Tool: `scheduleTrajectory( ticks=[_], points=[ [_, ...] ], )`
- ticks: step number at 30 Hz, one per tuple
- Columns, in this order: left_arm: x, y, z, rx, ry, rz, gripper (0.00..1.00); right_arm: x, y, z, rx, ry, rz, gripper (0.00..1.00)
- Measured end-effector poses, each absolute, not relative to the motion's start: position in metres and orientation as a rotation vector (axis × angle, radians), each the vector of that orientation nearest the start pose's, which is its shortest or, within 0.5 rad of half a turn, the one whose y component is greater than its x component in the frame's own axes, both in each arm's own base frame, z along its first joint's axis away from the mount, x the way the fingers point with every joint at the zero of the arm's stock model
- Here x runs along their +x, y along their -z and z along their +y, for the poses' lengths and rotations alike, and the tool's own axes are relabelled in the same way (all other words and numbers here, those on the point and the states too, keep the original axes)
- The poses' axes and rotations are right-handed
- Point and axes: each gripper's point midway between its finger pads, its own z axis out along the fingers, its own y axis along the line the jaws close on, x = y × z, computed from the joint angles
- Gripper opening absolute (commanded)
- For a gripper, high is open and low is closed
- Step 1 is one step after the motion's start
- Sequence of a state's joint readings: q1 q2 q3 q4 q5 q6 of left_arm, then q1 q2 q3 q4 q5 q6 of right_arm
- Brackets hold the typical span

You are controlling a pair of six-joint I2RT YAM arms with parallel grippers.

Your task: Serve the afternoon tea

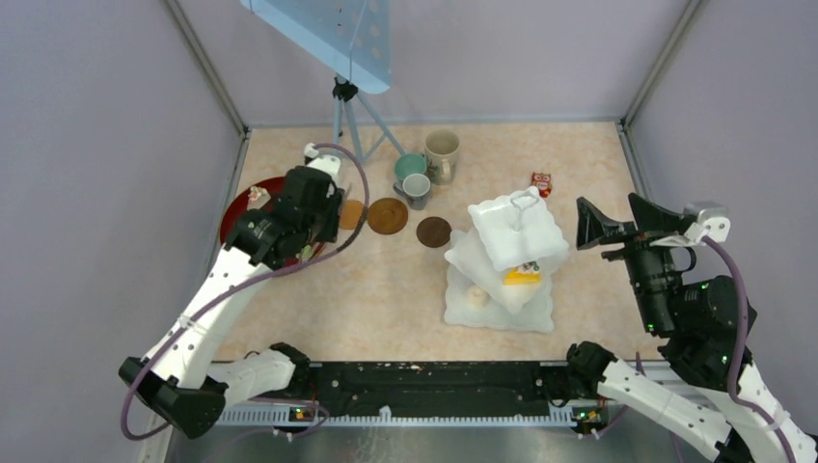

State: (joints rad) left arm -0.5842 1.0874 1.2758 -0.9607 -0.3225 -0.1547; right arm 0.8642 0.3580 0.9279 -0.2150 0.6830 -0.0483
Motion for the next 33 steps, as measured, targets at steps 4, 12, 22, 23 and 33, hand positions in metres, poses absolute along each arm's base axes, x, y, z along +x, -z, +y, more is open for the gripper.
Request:
scheduleTrajectory(
  ticks=[4, 12, 22, 23, 33],
  points=[
    [0.284, -0.252, -0.053, 0.115, -0.156, 2.277, 0.48, 0.186, -0.414, 0.048, 0.006, -0.295, 1.313, 0.92],
    [0.31, -0.214, 0.076, -0.374, -0.389, 2.346, 0.47, 0.184, -0.403, 0.057, -0.047, -0.319, 1.337, 0.92],
    [0.317, -0.174, 0.098, -0.476, -0.392, 2.485, 0.52, 0.179, -0.399, 0.061, -0.093, -0.336, 1.341, 0.92],
    [0.318, -0.169, 0.097, -0.475, -0.387, 2.502, 0.53, 0.179, -0.399, 0.061, -0.095, -0.336, 1.341, 0.92],
    [0.331, -0.146, 0.105, -0.471, -0.356, 2.58, 0.55, 0.179, -0.399, 0.062, -0.121, -0.321, 1.338, 0.92]
  ],
)
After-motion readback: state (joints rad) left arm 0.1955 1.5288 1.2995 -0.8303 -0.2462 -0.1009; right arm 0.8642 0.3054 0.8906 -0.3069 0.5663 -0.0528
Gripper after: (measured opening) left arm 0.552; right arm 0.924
